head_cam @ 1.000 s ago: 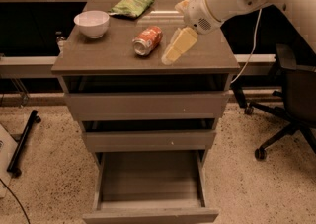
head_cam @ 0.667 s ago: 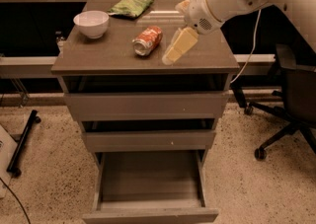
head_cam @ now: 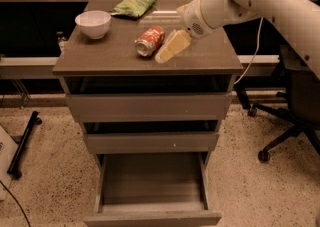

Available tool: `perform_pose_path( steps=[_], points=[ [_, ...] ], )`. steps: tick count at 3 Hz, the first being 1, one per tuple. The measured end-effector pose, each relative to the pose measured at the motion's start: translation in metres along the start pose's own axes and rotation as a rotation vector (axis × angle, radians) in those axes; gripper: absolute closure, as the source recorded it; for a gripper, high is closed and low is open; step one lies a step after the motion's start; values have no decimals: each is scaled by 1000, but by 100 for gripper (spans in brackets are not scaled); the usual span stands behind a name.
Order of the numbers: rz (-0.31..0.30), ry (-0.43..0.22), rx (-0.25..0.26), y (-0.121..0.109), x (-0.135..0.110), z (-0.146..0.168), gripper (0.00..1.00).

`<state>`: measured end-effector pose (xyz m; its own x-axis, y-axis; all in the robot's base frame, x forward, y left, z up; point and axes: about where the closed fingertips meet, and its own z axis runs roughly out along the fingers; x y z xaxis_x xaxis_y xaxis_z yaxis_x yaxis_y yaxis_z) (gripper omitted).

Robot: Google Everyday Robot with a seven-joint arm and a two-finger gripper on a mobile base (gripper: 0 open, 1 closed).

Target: Place coke can into bottom drawer

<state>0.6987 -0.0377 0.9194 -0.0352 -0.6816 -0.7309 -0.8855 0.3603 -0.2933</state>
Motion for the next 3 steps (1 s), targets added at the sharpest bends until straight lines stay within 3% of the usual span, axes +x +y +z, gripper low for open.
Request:
perform_pose_path(
  steps=[2, 3],
  points=[
    [153, -59, 43, -26, 15, 48, 0],
    [218, -92, 40, -35, 16, 75, 0]
  ],
)
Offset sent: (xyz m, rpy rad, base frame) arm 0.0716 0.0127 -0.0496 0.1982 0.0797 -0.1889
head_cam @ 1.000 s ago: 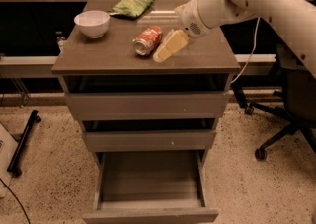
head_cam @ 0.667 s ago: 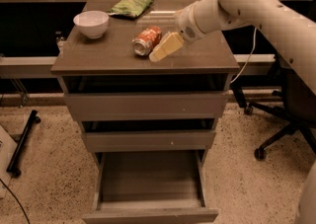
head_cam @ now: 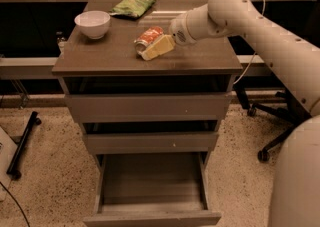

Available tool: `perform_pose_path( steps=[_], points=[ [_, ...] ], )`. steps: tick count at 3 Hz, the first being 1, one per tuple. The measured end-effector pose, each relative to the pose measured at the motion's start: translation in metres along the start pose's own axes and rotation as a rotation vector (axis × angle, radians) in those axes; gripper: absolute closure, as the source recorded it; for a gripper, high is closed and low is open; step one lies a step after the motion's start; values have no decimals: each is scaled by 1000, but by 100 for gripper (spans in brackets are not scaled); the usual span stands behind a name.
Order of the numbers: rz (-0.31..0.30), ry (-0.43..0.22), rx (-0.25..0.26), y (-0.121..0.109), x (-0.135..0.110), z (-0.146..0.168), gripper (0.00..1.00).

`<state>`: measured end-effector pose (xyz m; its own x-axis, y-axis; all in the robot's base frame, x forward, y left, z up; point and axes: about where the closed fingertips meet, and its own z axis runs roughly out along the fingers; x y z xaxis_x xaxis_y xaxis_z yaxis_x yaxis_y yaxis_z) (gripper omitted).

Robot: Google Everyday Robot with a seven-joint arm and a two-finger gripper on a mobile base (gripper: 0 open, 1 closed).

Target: Place coke can into bottom drawer

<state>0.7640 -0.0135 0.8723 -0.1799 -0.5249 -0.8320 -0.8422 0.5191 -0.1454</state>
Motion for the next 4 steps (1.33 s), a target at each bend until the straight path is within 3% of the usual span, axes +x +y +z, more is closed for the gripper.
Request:
perform_pose_path(
  steps=[2, 3, 4],
  points=[
    [25, -21, -57, -9, -1, 59, 0],
    [42, -14, -71, -10, -3, 75, 18],
    [33, -12, -66, -9, -8, 67, 41]
  ],
)
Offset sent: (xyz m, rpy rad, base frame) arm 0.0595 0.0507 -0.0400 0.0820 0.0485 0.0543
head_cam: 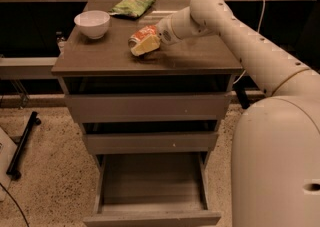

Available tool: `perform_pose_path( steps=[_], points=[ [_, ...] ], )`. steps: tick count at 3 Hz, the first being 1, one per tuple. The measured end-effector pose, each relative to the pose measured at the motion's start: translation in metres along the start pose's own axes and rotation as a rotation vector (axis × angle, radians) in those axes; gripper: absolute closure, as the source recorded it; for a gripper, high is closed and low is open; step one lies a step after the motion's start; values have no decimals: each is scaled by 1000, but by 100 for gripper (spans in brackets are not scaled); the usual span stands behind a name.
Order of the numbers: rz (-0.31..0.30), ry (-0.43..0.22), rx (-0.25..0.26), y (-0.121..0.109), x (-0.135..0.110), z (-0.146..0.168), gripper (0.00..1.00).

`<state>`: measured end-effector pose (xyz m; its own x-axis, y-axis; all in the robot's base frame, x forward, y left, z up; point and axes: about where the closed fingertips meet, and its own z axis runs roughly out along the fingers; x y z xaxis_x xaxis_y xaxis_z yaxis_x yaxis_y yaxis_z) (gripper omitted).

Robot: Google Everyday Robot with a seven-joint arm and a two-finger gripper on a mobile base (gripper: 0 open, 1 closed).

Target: Place coke can into bottom drawer

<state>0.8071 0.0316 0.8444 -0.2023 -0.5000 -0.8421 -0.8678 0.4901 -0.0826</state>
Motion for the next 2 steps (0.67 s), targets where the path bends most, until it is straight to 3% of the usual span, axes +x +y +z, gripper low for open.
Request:
perform_pose_path(
  steps=[1, 2],
  points=[
    [-30, -24, 13, 13, -11, -26, 65],
    [-72, -76, 13, 41, -20, -63, 88]
  ],
)
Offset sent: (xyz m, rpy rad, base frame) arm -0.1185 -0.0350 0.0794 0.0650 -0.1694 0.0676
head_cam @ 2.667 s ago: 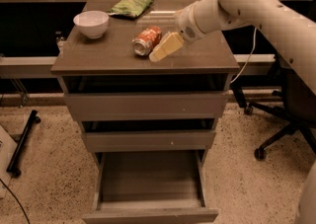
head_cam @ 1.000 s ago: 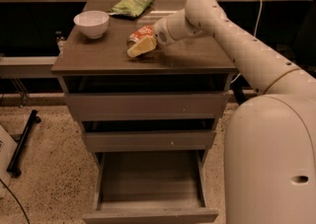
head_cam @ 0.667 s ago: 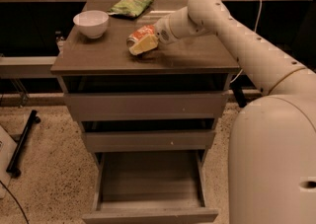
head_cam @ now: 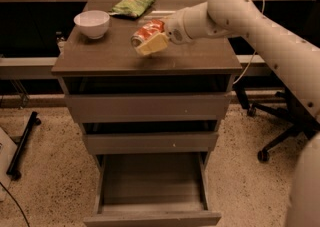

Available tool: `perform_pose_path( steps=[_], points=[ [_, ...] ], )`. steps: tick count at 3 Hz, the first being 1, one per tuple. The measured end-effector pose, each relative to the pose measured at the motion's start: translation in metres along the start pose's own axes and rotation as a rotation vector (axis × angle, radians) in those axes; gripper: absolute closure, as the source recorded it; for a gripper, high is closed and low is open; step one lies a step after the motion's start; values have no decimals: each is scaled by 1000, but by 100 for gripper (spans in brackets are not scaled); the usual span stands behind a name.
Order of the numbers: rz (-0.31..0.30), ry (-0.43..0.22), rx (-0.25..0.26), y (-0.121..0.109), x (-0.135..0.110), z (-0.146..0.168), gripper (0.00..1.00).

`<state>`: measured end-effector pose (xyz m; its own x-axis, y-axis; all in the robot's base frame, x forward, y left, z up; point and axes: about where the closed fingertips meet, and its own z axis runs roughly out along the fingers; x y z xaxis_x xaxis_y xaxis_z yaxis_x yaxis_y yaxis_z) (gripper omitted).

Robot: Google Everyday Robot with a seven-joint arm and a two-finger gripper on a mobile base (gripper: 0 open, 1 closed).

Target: Place coke can into bottom drawer

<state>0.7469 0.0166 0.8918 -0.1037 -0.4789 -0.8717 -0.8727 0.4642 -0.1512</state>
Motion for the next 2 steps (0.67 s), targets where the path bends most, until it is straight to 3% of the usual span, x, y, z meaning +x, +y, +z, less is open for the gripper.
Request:
perform_pose_path(
  steps=[1, 2],
  points=[
    [-36, -42, -3, 37, -5, -44, 100],
    [-55, -47, -43, 107, 15, -102, 100]
  ],
)
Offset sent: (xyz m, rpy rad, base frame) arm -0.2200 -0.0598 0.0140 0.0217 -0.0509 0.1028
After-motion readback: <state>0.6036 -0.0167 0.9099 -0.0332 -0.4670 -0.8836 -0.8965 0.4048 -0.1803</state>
